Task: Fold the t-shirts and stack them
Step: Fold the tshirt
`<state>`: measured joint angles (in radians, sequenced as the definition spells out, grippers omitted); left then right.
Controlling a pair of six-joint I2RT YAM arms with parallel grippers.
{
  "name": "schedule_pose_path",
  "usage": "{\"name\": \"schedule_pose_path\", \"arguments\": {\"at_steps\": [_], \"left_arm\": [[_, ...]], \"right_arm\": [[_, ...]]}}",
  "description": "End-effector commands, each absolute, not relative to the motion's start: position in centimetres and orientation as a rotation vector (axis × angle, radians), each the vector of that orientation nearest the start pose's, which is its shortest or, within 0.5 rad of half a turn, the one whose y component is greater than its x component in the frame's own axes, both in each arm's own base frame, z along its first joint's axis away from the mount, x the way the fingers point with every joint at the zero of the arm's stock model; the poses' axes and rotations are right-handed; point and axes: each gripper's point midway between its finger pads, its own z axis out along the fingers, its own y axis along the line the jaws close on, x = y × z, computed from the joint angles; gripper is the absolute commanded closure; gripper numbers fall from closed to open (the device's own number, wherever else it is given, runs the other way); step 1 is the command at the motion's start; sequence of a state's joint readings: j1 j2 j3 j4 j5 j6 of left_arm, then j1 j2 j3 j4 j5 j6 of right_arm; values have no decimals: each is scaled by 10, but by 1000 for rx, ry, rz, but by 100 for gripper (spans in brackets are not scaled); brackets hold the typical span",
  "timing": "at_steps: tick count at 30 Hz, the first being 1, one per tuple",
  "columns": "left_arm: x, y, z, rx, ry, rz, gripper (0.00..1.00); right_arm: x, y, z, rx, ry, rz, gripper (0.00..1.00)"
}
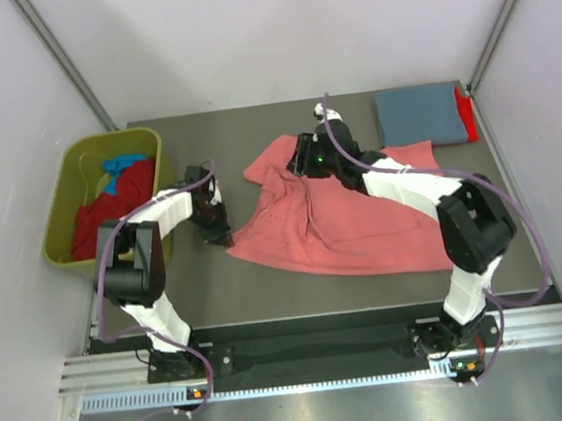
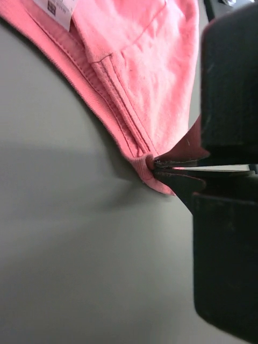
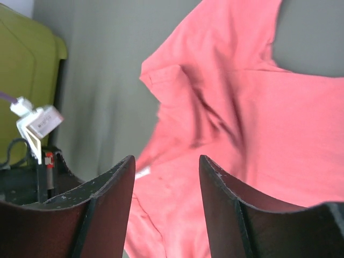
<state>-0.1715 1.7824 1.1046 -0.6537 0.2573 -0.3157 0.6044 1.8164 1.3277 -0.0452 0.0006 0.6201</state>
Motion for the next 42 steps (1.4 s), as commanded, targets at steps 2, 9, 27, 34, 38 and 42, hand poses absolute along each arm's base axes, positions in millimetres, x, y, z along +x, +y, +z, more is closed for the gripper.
{"name": "schedule_pose_path", "arguments": {"at_steps": [2,9,27,34,38,42], "left_arm": [[259,-79,24,-444,3019,-183,100],[222,-66,29,-650,3010,-76,100],[219,-18,58,-745,2943,363,79],[300,-66,125,-545,2817,-78,62],[385,-112,170,-303,2591,-420,61],[460,-123,182,-175,2460,-426,59]], "right_arm": [[414,287,180,41,2128,741,48],[393,257,183,56,2129,767,48],[382,225,169,110,2173,704,48],[388,182,147,206,2255,535,48],[409,135,148,238,2265,437,47],[426,91,147,244,2296,315,46]]}}
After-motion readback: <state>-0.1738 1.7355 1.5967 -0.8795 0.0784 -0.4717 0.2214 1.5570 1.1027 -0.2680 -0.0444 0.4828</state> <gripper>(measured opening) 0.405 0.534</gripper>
